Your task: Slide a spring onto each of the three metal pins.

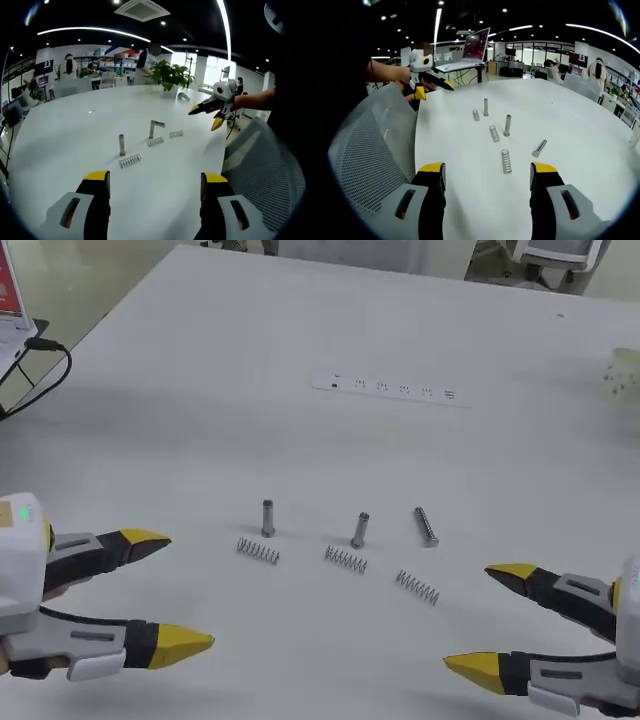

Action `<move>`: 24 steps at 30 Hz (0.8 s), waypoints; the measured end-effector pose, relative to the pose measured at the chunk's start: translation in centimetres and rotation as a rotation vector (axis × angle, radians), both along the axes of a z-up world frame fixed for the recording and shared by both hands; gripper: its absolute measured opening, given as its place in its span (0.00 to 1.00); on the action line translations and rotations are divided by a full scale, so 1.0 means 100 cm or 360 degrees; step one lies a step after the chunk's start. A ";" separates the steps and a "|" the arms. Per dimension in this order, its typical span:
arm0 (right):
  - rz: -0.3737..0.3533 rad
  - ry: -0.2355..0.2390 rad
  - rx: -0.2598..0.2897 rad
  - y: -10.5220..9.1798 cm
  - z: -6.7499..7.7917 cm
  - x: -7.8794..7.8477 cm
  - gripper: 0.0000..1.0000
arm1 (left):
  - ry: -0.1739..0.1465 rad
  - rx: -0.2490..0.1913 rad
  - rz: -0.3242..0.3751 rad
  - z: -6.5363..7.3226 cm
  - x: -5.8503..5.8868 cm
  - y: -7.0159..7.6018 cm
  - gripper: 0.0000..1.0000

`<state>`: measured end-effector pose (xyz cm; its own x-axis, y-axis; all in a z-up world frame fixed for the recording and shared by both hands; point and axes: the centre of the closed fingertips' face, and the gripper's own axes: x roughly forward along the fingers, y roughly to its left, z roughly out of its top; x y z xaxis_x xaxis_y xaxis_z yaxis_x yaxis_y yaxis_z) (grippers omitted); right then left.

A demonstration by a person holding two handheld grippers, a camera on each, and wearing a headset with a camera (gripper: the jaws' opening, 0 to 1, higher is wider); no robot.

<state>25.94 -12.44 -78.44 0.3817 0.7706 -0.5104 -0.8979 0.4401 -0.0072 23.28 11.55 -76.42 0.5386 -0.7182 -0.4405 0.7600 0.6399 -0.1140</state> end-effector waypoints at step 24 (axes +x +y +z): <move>0.0020 -0.0013 -0.0042 0.005 -0.001 0.008 0.67 | -0.0003 0.0009 0.0012 -0.001 0.000 0.005 0.70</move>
